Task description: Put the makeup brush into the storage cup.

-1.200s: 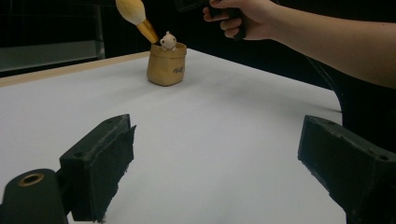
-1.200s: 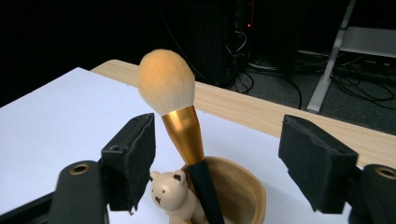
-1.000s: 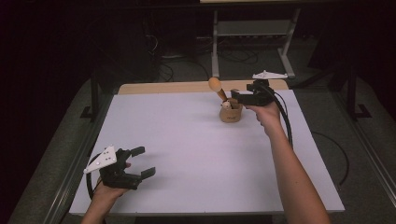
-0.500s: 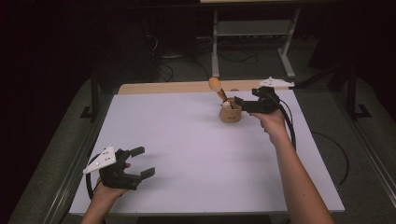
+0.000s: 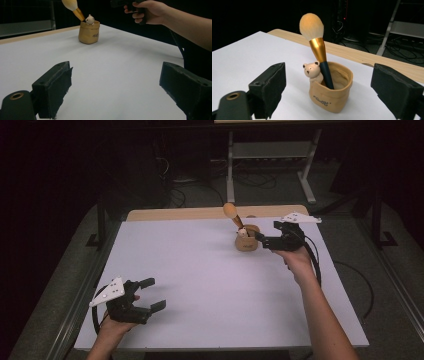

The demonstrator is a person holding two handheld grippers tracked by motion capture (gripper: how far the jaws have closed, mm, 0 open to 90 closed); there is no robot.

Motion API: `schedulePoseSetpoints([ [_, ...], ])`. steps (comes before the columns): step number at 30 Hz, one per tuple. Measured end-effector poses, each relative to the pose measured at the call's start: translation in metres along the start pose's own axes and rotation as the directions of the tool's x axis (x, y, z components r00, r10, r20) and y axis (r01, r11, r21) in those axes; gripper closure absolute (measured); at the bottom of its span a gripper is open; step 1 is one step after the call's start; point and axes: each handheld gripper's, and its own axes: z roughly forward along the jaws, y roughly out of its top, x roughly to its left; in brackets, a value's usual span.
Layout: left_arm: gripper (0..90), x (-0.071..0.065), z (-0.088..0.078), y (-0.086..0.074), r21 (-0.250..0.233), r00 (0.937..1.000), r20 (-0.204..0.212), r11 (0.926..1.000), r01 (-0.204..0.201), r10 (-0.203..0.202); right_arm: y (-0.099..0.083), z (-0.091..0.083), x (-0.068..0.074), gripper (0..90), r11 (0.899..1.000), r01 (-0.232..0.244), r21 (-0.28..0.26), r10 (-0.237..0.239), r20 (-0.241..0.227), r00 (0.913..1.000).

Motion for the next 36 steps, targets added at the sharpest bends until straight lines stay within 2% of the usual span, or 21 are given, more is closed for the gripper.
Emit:
schedulePoseSetpoints([
  [5, 10.0, 0.001, 0.0, 0.0, 0.007, 1.0, -0.003, 0.9999, -0.007, 0.007, -0.007, -0.01, 0.004, 7.4, 1.0, 0.006, -0.025, -0.006, -0.009, 0.9999],
  [7, 10.0, 0.0, 0.0, -0.001, 0.006, 1.0, -0.005, 1.0, 0.004, -0.004, -0.01, -0.013, 0.006, 5.9, 0.999, 0.004, -0.036, -0.005, -0.013, 0.9999],
  [11, 10.0, 0.001, -0.001, -0.001, 0.013, 1.0, -0.007, 0.9999, -0.002, 0.002, -0.014, -0.017, 0.01, 3.8, 0.999, 0.011, -0.037, -0.012, -0.015, 0.9998],
  [14, 10.0, 0.001, -0.001, -0.001, 0.014, 1.0, -0.007, 0.9999, -0.003, 0.003, -0.015, -0.019, 0.01, 3.7, 0.999, 0.02, -0.032, -0.02, -0.011, 0.9997],
  [16, 10.0, 0.001, 0.0, 0.0, 0.016, 1.0, -0.007, 0.9999, -0.007, 0.007, -0.02, -0.022, 0.01, 3.8, 0.999, 0.005, -0.035, -0.006, -0.017, 0.9998],
  [18, 10.0, 0.001, 0.0, -0.001, 0.017, 0.9999, -0.007, 0.9998, -0.008, 0.008, -0.023, -0.023, 0.011, 3.7, 1.0, 0.009, -0.017, -0.009, -0.02, 0.9998],
  [20, 10.0, 0.002, -0.001, -0.001, 0.017, 0.9999, -0.009, 0.9998, -0.008, 0.008, -0.027, -0.026, 0.011, 4.0, 0.999, 0.006, -0.032, -0.007, -0.021, 0.9998],
  [25, 10.0, 0.002, -0.002, -0.001, 0.013, 0.9999, -0.014, 0.9999, -0.005, 0.005, -0.031, -0.032, 0.013, 4.0, 1.0, 0.007, -0.024, -0.008, -0.022, 0.9997],
  [26, 10.0, 0.002, -0.003, -0.001, 0.009, 0.9999, -0.014, 0.9999, -0.004, 0.004, -0.032, -0.034, 0.015, 4.0, 1.0, -0.004, -0.025, 0.004, -0.029, 0.9996],
  [35, 10.0, 0.002, -0.004, -0.001, 0.005, 0.9999, -0.013, 1.0, -0.005, 0.005, -0.041, -0.045, 0.024, 4.0, 1.0, 0.008, -0.022, -0.009, -0.038, 0.9992],
  [36, 10.0, 0.002, -0.004, -0.001, 0.005, 0.9999, -0.013, 1.0, -0.005, 0.005, -0.042, -0.048, 0.024, 4.1, 0.999, 0.009, -0.035, -0.011, -0.037, 0.9993],
])
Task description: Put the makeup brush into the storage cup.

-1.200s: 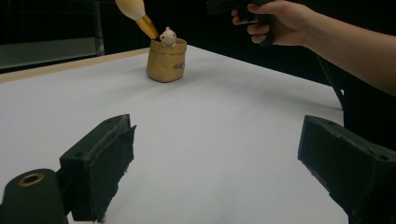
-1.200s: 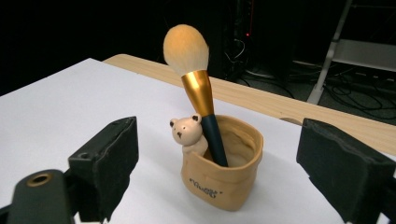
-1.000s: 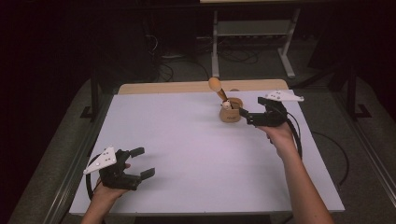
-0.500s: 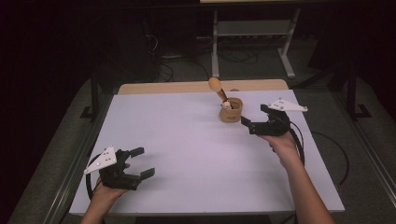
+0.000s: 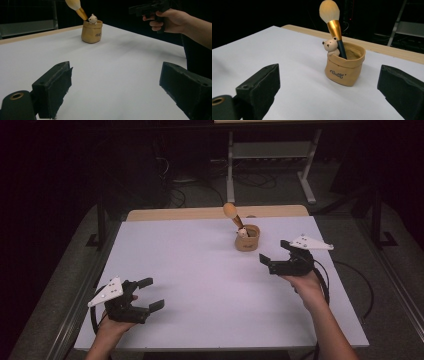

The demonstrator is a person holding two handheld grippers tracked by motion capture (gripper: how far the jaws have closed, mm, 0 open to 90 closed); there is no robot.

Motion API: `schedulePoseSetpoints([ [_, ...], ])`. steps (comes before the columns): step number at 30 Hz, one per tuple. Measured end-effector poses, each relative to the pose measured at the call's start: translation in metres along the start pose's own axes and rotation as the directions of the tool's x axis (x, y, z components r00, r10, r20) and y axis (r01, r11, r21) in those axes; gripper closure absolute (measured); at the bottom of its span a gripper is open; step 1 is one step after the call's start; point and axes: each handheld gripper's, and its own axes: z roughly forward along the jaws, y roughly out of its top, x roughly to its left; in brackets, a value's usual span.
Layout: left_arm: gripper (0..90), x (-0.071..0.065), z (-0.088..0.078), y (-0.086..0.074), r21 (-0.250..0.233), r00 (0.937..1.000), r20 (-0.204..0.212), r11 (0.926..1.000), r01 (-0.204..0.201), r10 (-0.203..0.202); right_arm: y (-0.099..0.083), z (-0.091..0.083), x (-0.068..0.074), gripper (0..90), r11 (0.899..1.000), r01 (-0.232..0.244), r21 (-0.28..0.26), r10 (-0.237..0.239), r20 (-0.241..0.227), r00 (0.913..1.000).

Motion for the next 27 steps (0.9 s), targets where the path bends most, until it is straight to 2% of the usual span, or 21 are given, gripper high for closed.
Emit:
schedulePoseSetpoints([
  [8, 10.0, 0.0, 0.0, 0.0, -0.002, 1.0, 0.0, 1.0, 0.0, 0.0, -0.012, -0.011, 0.003, 3.4, 1.0, 0.004, -0.006, -0.004, -0.005, 1.0],
  [13, 10.0, 0.0, 0.0, 0.0, -0.002, 1.0, -0.002, 1.0, 0.003, -0.003, -0.02, -0.017, 0.003, 3.0, 1.0, -0.016, -0.012, 0.016, -0.007, 0.9998],
  [18, 10.0, 0.0, 0.0, -0.001, 0.001, 1.0, -0.003, 1.0, 0.004, -0.004, -0.024, -0.022, 0.004, 3.0, 1.0, -0.018, -0.013, 0.018, -0.004, 0.9998],
  [19, 10.0, 0.0, -0.001, -0.001, 0.0, 1.0, -0.005, 1.0, 0.006, -0.006, -0.027, -0.028, 0.004, 3.0, 1.0, -0.022, -0.018, 0.022, -0.001, 0.9998],
  [27, 10.0, -0.001, -0.001, -0.001, 0.001, 1.0, -0.007, 1.0, 0.004, -0.004, -0.036, -0.043, 0.007, 3.0, 0.999, -0.033, -0.043, 0.033, 0.011, 0.9994],
])
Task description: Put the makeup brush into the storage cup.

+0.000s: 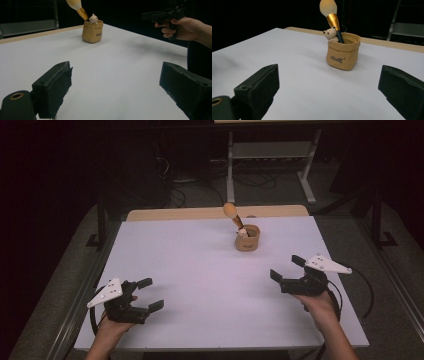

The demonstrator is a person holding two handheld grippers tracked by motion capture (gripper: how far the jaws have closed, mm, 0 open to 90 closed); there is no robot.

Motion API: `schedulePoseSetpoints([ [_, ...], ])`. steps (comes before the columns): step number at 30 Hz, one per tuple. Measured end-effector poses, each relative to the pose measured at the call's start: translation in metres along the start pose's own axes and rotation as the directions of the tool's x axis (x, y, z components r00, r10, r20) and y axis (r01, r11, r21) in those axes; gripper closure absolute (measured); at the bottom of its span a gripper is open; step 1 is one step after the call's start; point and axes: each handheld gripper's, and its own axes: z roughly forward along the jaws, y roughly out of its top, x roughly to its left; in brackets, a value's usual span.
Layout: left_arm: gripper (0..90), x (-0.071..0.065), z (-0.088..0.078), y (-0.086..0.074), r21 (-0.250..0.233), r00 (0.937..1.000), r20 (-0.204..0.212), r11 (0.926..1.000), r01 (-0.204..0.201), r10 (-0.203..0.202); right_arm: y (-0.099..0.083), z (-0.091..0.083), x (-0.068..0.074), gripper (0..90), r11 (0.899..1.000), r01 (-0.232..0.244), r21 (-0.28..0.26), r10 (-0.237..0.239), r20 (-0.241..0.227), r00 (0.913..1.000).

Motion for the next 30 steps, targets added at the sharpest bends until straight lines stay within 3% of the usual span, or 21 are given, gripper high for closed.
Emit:
schedulePoseSetpoints([
  [22, 10.0, 0.0, 0.0, -0.002, 0.009, 1.0, -0.004, 1.0, -0.002, 0.002, -0.026, -0.038, 0.015, 2.9, 1.0, 0.007, 0.009, -0.007, -0.004, 1.0],
  [30, 10.0, 0.002, -0.001, -0.003, 0.013, 0.9999, -0.014, 0.9999, 0.002, -0.002, -0.033, -0.046, 0.018, 2.8, 0.999, 0.042, 0.016, -0.042, 0.007, 0.9991],
])
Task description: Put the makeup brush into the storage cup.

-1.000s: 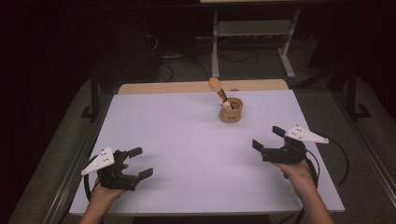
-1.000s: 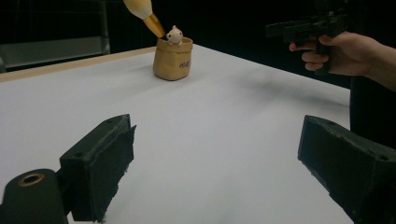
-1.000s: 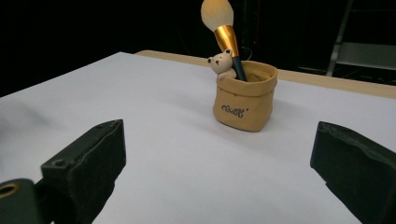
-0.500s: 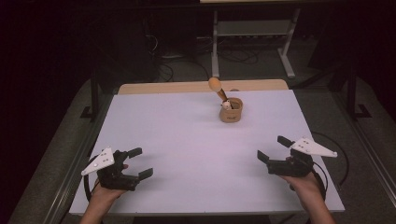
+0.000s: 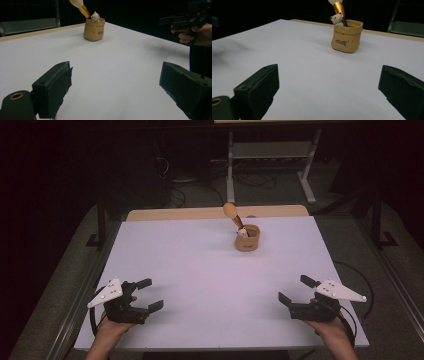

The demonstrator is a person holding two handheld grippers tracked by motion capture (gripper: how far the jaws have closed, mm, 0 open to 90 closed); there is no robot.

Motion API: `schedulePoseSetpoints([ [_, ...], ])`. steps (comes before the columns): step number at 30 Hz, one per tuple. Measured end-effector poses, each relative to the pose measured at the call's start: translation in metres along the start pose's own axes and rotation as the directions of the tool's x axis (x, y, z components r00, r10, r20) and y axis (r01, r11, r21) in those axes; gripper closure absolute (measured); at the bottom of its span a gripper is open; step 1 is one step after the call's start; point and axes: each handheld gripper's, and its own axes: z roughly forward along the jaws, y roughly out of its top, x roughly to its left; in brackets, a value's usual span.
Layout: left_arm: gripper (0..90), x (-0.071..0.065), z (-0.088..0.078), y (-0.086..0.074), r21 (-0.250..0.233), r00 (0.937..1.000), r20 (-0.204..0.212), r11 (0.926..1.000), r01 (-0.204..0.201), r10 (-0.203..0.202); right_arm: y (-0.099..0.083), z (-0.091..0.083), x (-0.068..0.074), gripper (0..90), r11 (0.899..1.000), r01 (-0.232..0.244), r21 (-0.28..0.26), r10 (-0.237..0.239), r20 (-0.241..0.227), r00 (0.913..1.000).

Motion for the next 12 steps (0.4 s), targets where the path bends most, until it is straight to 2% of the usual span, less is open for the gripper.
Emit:
schedulePoseSetpoints([
  [3, 10.0, 0.0003, 0.0, -0.0004, 0.002, 1.0, -0.004, 1.0, 0.002, -0.002, -0.0028, -0.0009, -0.0024, 2.8, 1.0, -0.002, 0.015, 0.002, 0.005, 1.0],
  [9, 10.0, 0.0019, 0.0002, -0.0016, 0.012, 1.0, -0.009, 0.9999, 0.003, -0.003, -0.0049, 0.0021, -0.002, 2.7, 0.999, 0.023, 0.04, -0.023, 0.003, 0.9997],
  [12, 10.0, 0.0024, 0.002, -0.0026, 0.033, 1.0, -0.01, 0.9995, 0.001, -0.001, -0.0054, 0.0028, -0.0021, 2.4, 0.999, 0.028, 0.043, -0.028, 0.005, 0.9996],
])
